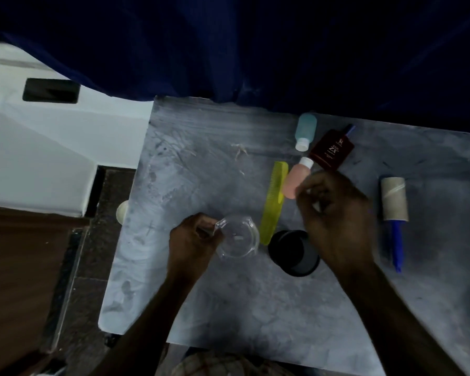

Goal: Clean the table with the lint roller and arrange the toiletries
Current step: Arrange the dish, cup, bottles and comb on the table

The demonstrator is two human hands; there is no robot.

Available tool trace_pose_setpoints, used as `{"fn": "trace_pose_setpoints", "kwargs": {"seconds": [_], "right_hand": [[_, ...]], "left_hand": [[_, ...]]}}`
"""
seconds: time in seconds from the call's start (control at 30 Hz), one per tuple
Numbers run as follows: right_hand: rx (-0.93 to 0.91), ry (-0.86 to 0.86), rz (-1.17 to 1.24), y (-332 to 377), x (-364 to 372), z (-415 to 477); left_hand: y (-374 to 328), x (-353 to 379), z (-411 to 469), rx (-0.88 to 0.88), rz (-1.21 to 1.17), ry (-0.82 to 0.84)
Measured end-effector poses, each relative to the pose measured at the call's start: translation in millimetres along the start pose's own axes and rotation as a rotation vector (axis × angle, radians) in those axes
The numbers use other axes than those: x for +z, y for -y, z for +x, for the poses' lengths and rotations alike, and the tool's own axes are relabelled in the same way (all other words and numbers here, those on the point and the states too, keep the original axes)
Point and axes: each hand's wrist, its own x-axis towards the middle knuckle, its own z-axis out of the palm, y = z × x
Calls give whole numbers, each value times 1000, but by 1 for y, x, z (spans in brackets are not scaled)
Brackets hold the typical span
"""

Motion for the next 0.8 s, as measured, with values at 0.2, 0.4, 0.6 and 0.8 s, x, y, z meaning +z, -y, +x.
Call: {"fn": "trace_pose_setpoints", "kwargs": {"seconds": [0.2,0.4,0.6,0.8], "right_hand": [[-113,274,-93,30,88,25],[-1,245,55,38,142,46],[52,186,44,38,183,75],[73,199,-43,31,212,98]], "left_hand": [[-9,-40,44,-48,-266,-96],[-7,-62,98,-68,-381,-159],[-3,-54,142,-91,-362,-165],[3,-42,177,-144,-379,-66]]}}
